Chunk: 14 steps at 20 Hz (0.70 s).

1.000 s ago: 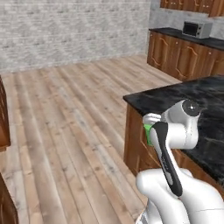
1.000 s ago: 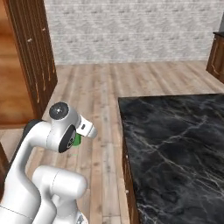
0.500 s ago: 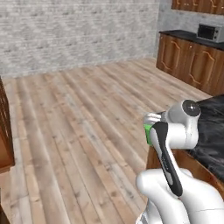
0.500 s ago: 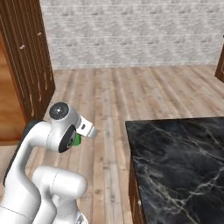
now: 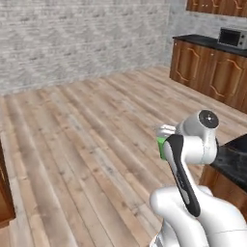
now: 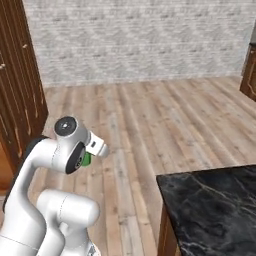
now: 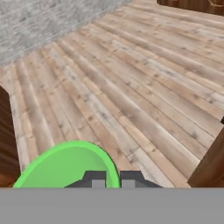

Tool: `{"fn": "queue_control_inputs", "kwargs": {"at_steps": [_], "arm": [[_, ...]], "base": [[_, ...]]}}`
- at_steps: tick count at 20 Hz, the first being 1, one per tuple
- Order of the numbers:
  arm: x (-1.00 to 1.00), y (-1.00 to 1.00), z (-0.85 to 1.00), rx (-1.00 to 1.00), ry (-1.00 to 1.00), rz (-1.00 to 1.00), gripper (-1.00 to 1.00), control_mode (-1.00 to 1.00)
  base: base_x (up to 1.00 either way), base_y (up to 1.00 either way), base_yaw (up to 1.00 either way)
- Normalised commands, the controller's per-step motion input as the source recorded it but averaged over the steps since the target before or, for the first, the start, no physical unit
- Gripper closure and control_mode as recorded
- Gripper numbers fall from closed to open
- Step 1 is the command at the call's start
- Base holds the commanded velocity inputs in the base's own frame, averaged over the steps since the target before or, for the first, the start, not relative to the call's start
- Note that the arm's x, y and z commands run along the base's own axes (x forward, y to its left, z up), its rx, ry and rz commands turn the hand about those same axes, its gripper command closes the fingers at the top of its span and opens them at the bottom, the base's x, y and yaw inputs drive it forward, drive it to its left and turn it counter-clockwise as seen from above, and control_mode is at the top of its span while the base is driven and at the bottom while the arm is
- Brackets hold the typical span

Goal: Move the cup from next to the sink to the open cabinet. Then, move the bowl with the fish to the fridge to clear the area for faucet cleaning.

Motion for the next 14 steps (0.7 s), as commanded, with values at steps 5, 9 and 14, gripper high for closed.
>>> {"fn": "queue_control_inputs", "kwargs": {"at_steps": [5,9,14], "arm": [[0.0,0.0,0.0,0.0,0.0,0.0,1.0,1.0],[0.0,0.0,0.0,0.0,0.0,0.0,1.0,1.0],[0.0,0.0,0.0,0.0,0.0,0.0,1.0,1.0]], "base": [[1.0,0.78,-0.4],[1.0,0.75,-0.59],[1.0,0.68,-0.67]]}}
